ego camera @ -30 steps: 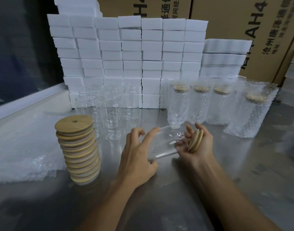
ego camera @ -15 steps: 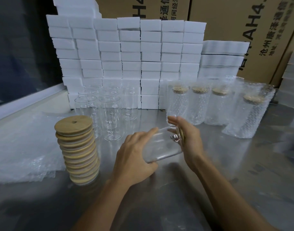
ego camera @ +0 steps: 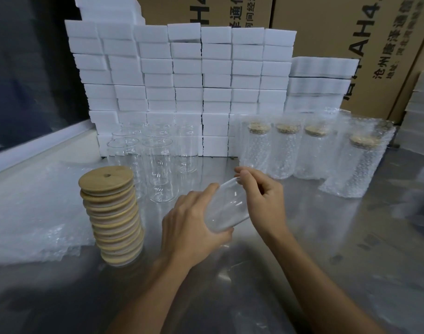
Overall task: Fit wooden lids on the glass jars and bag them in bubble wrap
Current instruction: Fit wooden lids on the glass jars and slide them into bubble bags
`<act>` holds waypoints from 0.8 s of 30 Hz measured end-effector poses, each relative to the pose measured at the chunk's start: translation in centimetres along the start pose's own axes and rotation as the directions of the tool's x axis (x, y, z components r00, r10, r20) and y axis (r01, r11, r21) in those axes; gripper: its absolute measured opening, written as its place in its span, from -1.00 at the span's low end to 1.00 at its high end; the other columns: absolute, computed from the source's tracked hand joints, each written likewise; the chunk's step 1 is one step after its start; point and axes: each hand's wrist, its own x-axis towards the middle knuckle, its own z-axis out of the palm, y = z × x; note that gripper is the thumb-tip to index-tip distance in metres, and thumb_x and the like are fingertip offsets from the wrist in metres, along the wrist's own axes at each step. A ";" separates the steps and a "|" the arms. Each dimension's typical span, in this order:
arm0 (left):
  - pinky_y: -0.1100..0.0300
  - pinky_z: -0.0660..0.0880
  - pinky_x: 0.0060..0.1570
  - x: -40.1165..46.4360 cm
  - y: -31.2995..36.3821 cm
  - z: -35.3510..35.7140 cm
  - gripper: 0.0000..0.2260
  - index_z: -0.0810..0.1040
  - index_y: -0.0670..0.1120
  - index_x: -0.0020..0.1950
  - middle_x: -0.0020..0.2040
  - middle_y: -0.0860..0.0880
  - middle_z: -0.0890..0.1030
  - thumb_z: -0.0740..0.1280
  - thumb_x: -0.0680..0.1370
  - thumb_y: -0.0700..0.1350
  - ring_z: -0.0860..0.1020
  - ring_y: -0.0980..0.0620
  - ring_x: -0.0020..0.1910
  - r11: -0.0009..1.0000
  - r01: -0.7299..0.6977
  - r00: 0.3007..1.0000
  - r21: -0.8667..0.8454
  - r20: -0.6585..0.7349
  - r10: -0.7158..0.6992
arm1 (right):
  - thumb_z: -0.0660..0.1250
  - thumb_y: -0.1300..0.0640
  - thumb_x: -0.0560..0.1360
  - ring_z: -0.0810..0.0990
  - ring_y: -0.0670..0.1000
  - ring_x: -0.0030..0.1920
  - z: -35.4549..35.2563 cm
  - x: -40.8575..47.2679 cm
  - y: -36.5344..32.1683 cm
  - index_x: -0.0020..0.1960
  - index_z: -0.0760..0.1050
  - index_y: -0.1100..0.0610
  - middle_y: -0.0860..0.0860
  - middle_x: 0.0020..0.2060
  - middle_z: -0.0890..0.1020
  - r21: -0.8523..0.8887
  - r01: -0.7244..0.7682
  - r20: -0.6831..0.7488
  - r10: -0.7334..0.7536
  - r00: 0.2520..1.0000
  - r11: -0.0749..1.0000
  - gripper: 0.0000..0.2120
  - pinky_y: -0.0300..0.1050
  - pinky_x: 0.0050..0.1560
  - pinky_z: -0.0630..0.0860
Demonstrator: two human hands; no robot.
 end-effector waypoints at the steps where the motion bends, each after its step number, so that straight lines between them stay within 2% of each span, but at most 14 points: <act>1: 0.08 0.52 -0.15 0.1 -0.1 -0.2 -0.21 0.35 0.22 0.37 0.01 0.15 0.57 0.42 0.15 0.29 0.55 0.02 -0.03 1.000 0.014 1.000 0.007 0.022 -0.014 | 0.38 0.14 0.59 0.68 -0.12 0.01 0.0 0.0 0.1 -0.01 0.71 -0.01 -0.08 -0.10 0.75 0.026 -0.037 0.009 0.037 0.999 0.999 -0.87 -0.22 0.09 0.55; 4: 0.11 0.54 -0.10 0.3 -0.3 -0.5 -0.18 0.41 0.26 0.35 -0.04 0.20 0.59 0.47 0.09 0.35 0.57 0.13 -0.10 0.966 0.158 0.980 -0.205 0.149 -0.129 | 0.49 0.03 0.45 0.69 -0.06 -0.05 -0.3 0.3 0.0 0.00 0.73 0.05 -0.01 -0.13 0.75 0.248 -0.172 0.084 0.156 0.984 0.953 -0.83 -0.17 0.05 0.60; 5: 0.11 0.57 -0.11 0.4 -0.3 -0.5 -0.18 0.47 0.24 0.31 -0.06 0.17 0.61 0.52 0.06 0.33 0.59 0.11 -0.14 0.901 0.244 0.959 -0.359 0.224 -0.171 | 0.51 -0.01 0.39 0.69 -0.02 -0.06 -0.4 0.4 0.0 0.02 0.73 0.08 0.04 -0.13 0.74 0.326 -0.212 0.132 0.178 0.975 0.921 -0.75 -0.14 0.06 0.61; 7: 0.04 0.61 -0.19 0.7 0.0 -0.4 -0.23 0.56 0.17 0.23 -0.06 0.05 0.65 0.61 0.02 0.21 0.62 0.01 -0.19 0.656 0.402 0.904 -0.639 0.390 -0.174 | 0.52 -0.04 0.33 0.69 0.03 -0.05 -0.5 0.6 -0.1 0.04 0.72 0.12 0.09 -0.12 0.71 0.427 -0.267 0.220 0.187 0.957 0.864 -0.65 -0.11 0.06 0.61; 8: 0.07 0.60 -0.25 0.7 0.1 -0.4 -0.26 0.57 0.15 0.19 -0.05 -0.02 0.66 0.63 0.02 0.15 0.62 -0.01 -0.21 0.560 0.443 0.886 -0.700 0.438 -0.153 | 0.52 -0.05 0.32 0.69 0.03 -0.05 -0.5 0.6 -0.1 0.04 0.71 0.12 0.09 -0.11 0.71 0.443 -0.281 0.243 0.187 0.952 0.851 -0.64 -0.12 0.04 0.61; 9: 0.12 0.58 -0.29 0.7 0.2 -0.4 -0.29 0.58 0.16 0.16 -0.07 -0.05 0.66 0.63 0.03 0.13 0.62 0.00 -0.24 0.533 0.452 0.881 -0.715 0.453 -0.138 | 0.52 -0.05 0.33 0.70 0.03 -0.04 -0.5 0.6 -0.1 0.03 0.71 0.12 0.09 -0.11 0.71 0.443 -0.288 0.251 0.191 0.949 0.849 -0.65 -0.11 0.03 0.61; 10: 0.16 0.57 -0.29 0.6 0.2 -0.3 -0.30 0.56 0.20 0.15 -0.09 -0.04 0.66 0.63 0.04 0.15 0.61 0.02 -0.24 0.555 0.441 0.885 -0.706 0.444 -0.138 | 0.53 -0.05 0.33 0.70 0.03 -0.04 -0.5 0.7 -0.1 0.03 0.70 0.13 0.08 -0.11 0.71 0.433 -0.290 0.246 0.198 0.949 0.853 -0.64 -0.10 0.02 0.60; 12: 0.21 0.56 -0.21 0.5 0.3 -0.2 -0.29 0.49 0.29 0.18 -0.11 0.09 0.63 0.58 0.06 0.25 0.61 0.08 -0.20 0.730 0.352 0.926 -0.586 0.331 -0.181 | 0.54 -0.07 0.31 0.71 0.02 0.00 -0.3 0.6 -0.2 0.05 0.69 0.12 0.06 -0.09 0.72 0.410 -0.287 0.209 0.217 0.954 0.866 -0.61 -0.12 0.00 0.60; 15: 0.14 0.54 -0.09 0.1 0.6 0.1 -0.21 0.34 0.28 0.33 -0.01 0.19 0.57 0.50 0.13 0.30 0.57 0.13 -0.07 0.954 0.181 0.982 -0.239 0.103 -0.161 | 0.53 -0.18 0.25 0.71 -0.03 0.05 0.2 0.2 -0.2 0.10 0.69 0.05 0.00 -0.04 0.74 0.342 -0.265 0.112 0.241 0.964 0.902 -0.50 -0.12 0.02 0.56; 17: 0.06 0.54 -0.07 0.1 0.8 0.0 -0.21 0.32 0.22 0.36 0.02 0.14 0.57 0.46 0.16 0.29 0.57 0.06 -0.04 0.986 0.128 0.992 -0.110 0.037 -0.124 | 0.49 -0.27 0.25 0.71 -0.07 0.04 0.6 -0.4 -0.3 0.11 0.68 0.08 -0.02 -0.05 0.74 0.273 -0.237 0.063 0.228 0.972 0.932 -0.43 -0.11 0.04 0.53; 19: 0.11 0.54 -0.10 0.2 0.7 -0.4 -0.26 0.37 0.26 0.30 -0.02 0.16 0.57 0.46 0.14 0.30 0.58 0.08 -0.10 0.981 0.130 0.991 -0.146 0.039 -0.125 | 0.49 -0.29 0.24 0.71 -0.08 0.04 0.7 -0.5 -0.5 0.11 0.67 0.12 -0.02 -0.05 0.74 0.268 -0.235 0.063 0.226 0.972 0.934 -0.39 -0.11 0.06 0.51; 21: 0.19 0.54 -0.17 0.5 0.9 -1.1 -0.34 0.47 0.30 0.16 -0.09 0.14 0.62 0.53 0.08 0.27 0.60 0.07 -0.17 0.860 0.257 0.966 -0.441 0.157 -0.208 | 0.53 -0.21 0.22 0.71 -0.05 0.07 0.5 -0.2 -1.0 0.15 0.65 0.11 0.00 -0.02 0.75 0.355 -0.259 0.128 0.228 0.965 0.898 -0.40 -0.09 0.08 0.50; 23: 0.15 0.56 -0.20 0.9 1.4 -1.7 -0.39 0.57 0.21 0.13 -0.10 0.00 0.68 0.59 0.09 0.15 0.64 -0.02 -0.19 0.535 0.409 0.910 -0.740 0.376 -0.175 | 0.53 -0.13 0.23 0.71 -0.02 0.09 0.2 0.3 -1.6 0.15 0.62 0.07 0.00 0.01 0.74 0.460 -0.277 0.228 0.189 0.955 0.843 -0.45 -0.12 0.06 0.54; 24: 0.10 0.56 -0.18 1.0 1.6 -2.0 -0.40 0.59 0.16 0.15 -0.09 -0.06 0.69 0.60 0.13 0.10 0.65 -0.07 -0.17 0.417 0.457 0.885 -0.786 0.451 -0.118 | 0.52 -0.11 0.25 0.71 0.00 0.09 0.1 0.4 -1.8 0.15 0.61 0.06 0.01 0.03 0.74 0.495 -0.278 0.263 0.162 0.951 0.823 -0.48 -0.16 0.03 0.57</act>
